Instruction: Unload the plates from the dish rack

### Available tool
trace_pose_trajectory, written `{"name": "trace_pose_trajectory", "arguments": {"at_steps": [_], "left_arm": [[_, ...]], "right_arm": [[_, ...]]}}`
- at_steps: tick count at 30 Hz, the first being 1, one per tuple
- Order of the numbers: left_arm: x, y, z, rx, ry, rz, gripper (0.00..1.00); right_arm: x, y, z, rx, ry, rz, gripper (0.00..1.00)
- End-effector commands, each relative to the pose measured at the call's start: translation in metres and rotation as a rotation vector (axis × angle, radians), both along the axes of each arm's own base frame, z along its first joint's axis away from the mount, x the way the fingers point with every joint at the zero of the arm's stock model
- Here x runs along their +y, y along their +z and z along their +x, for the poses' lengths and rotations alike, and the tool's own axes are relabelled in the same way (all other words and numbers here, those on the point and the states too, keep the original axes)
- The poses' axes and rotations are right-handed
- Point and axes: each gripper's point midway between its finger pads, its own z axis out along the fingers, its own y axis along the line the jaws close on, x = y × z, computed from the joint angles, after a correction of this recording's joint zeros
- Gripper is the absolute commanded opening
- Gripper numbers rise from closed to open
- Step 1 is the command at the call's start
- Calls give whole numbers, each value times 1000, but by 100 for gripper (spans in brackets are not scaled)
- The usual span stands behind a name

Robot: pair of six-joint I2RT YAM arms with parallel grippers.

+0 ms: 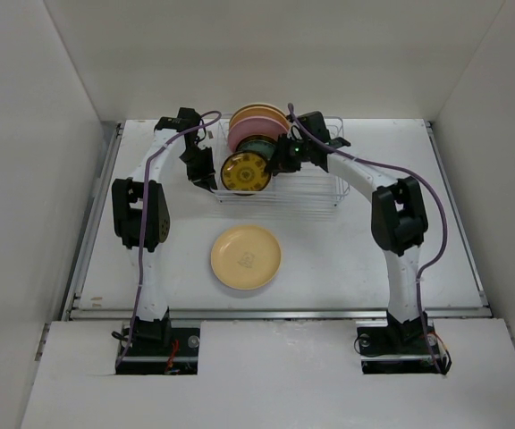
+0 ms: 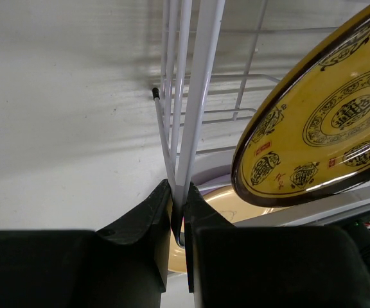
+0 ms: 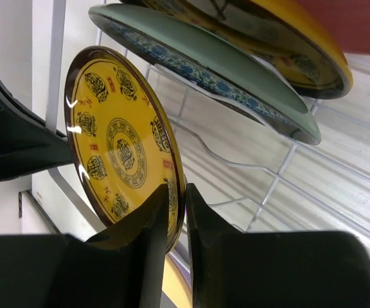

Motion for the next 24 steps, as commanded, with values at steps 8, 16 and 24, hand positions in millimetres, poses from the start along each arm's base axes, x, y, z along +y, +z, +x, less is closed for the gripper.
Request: {"name": "trace_pose_trajectory", "arguments": {"at_steps": [8,16,24], "left_arm": [[11,-9,7,-14,28,36,0],[11,-9,7,-14,28,36,0],[12,-6,7,-22,39,44,0]], "right_arm": [[-4,12,5,-2,18,101,0],[-25,111,14,-188,-100,124,0],[-39,131,4,-244,-105,73,0]]}}
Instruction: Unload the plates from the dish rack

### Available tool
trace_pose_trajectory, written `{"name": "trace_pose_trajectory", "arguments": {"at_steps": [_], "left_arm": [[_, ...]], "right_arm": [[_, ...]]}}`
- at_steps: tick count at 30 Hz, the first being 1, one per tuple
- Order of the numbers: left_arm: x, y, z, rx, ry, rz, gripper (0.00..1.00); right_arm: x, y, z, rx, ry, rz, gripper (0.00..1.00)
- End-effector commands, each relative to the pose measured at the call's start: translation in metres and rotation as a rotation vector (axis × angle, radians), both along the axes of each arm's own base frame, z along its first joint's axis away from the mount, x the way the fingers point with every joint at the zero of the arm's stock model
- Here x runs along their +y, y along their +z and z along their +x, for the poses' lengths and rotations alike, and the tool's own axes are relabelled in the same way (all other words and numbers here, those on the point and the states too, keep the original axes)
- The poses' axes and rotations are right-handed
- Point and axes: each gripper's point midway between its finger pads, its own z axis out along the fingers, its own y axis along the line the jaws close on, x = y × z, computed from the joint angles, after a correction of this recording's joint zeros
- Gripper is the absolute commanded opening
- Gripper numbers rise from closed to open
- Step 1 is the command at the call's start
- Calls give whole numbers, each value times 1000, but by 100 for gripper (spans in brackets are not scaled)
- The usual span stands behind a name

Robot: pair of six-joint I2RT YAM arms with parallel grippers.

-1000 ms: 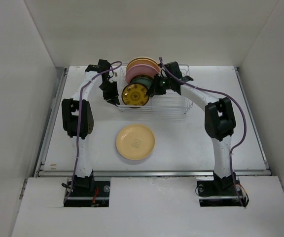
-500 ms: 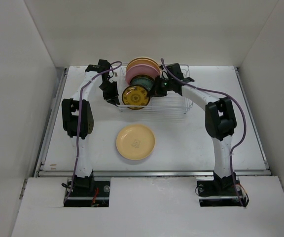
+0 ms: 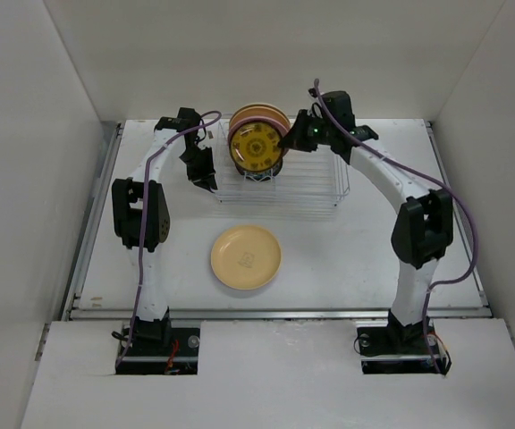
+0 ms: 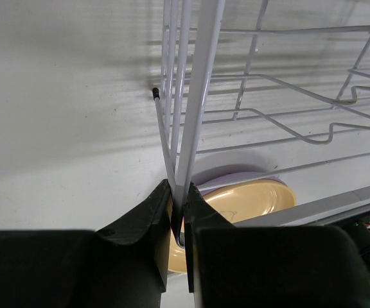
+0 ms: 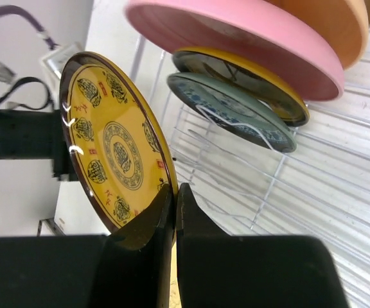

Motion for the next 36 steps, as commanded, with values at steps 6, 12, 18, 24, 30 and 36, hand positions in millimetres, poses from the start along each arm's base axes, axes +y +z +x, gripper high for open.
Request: {"name": "trace_pose_trajectory", "arguments": {"at_steps": [6,12,18,24,30,36], "left_arm": [[14,-6,8,-25,40,52,0],[17,-7,8,-27,44,70,0],[15,-3,6,-23,51,60,0],[17,-3,6,-22,62,68,0],[20,0,7,-37,67,89,0],[22,4,8,-51,61,97,0]], "right_arm": [[-50,58,-39,-54,-65,-31,0],[-102,-40,-135,266,-82,-199,0],[-133,-99,-218,453,-157,-207,0],[-148,-147,-240,535,-255,-202,0],[-169,-186,-239,632,-361,-271,16],[-183,-169,-228,580,-421,-335,58]]}}
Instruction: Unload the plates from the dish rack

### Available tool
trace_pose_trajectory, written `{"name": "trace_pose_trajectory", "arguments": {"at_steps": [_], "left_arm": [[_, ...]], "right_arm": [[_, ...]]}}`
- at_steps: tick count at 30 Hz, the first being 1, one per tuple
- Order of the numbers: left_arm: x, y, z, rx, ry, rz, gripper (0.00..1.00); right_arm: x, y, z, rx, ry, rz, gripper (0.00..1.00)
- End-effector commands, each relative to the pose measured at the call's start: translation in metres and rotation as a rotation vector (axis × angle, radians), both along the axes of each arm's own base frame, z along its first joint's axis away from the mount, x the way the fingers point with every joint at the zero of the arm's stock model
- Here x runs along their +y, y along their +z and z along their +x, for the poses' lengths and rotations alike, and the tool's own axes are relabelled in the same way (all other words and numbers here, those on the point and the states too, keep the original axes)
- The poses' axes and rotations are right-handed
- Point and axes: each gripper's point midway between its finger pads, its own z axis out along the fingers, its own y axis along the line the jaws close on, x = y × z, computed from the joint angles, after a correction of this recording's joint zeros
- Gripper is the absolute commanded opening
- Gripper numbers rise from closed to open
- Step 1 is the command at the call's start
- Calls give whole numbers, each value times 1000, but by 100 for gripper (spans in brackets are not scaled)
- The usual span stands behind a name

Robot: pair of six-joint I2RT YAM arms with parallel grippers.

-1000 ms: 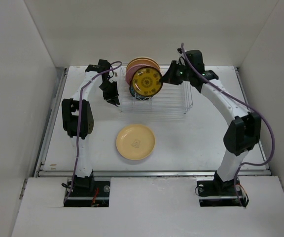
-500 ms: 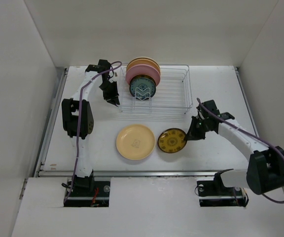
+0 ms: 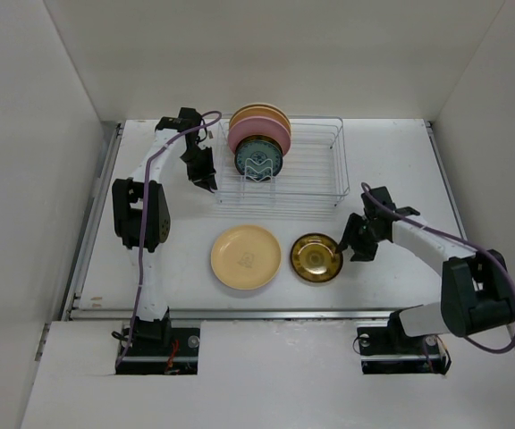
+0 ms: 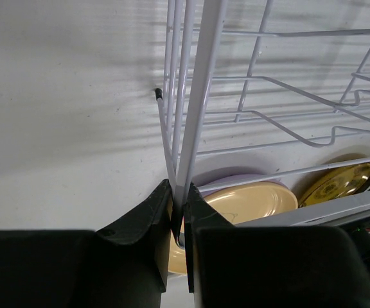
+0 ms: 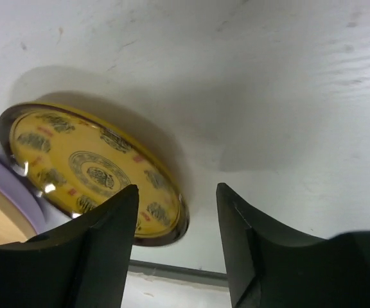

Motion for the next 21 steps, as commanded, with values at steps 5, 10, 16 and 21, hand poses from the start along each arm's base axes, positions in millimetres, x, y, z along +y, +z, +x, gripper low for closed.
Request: {"name": "trace_pose_trajectory", "arguments": {"at_steps": [5,10,16,21], "left_arm": [[23,12,9,-78,29,109,1],[26,34,20,-159,-12,147,31],[45,71,36,-295,-57,276,70],[47,111,55,-492,-129,378,82]], "right_arm": [[-29,71,42,-206,-57,-158,62],[-35,120,69,-323,-49,-203,78],[-38,164,122,-420,-58,-269,92],[-43,158,166,-412,-35,-314,92]]}}
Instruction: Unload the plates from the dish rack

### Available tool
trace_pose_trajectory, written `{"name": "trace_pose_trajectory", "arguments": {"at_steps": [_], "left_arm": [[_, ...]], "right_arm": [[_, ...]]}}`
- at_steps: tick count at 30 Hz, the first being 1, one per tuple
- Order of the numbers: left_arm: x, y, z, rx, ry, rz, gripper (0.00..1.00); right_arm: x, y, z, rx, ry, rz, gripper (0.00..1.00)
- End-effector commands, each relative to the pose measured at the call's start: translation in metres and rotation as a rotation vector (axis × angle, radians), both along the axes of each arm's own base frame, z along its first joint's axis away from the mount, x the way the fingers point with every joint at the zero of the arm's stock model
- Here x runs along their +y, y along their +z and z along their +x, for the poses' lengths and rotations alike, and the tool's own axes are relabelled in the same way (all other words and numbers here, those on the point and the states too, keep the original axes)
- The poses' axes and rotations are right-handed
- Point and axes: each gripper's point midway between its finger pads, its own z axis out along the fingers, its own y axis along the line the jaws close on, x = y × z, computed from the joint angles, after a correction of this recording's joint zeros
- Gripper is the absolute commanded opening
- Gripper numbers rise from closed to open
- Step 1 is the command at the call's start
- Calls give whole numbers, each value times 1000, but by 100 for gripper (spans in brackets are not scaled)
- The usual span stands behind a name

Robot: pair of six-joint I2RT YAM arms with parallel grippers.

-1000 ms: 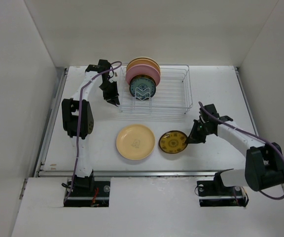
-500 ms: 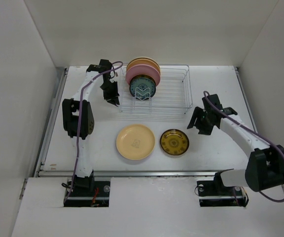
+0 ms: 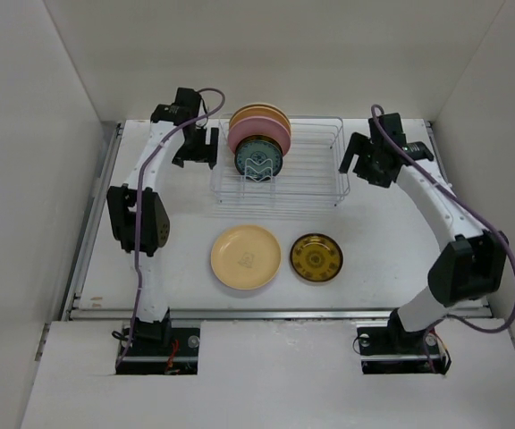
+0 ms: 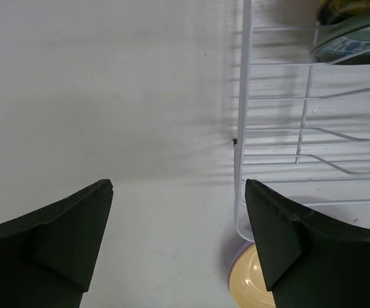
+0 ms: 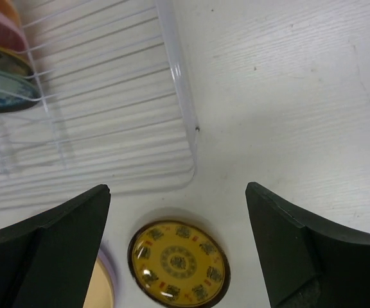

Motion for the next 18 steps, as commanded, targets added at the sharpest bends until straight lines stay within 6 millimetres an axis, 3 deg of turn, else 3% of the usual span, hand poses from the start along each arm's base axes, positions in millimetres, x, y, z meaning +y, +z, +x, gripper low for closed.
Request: {"name": "trace_pose_trajectory", "arguments": {"at_steps": [1,2,4,6,8,10,13,18], "left_arm": [[-5,72,14,-242,-146,77,81],[-20,81,19,-292,-208,63,79],[-43,81,24,-323,-318,50,66],[-71,85,27,-364,-463,81,58],[-101,71,26,-351,-584,79,48],[-119,70,30,-371,-654,68,44],[-135,61,50,-421,-662,62,41],[-139,57,75,-488,-600,74,41]], "right_arm": [[-10,0,28,-15,9,-70,92],[-13,-11,36,8,-4,-93,92],[-19,-4,57,-22,-37,-109,92],[-21,-15,74,-10,-46,-111,91],[-16,-16,93,-40,-40,-97,90],[-17,-21,102,-47,-44,-89,90],[-17,-36,112,-28,-49,-100,87],[-15,-47,118,-30,-29,-105,85]]}}
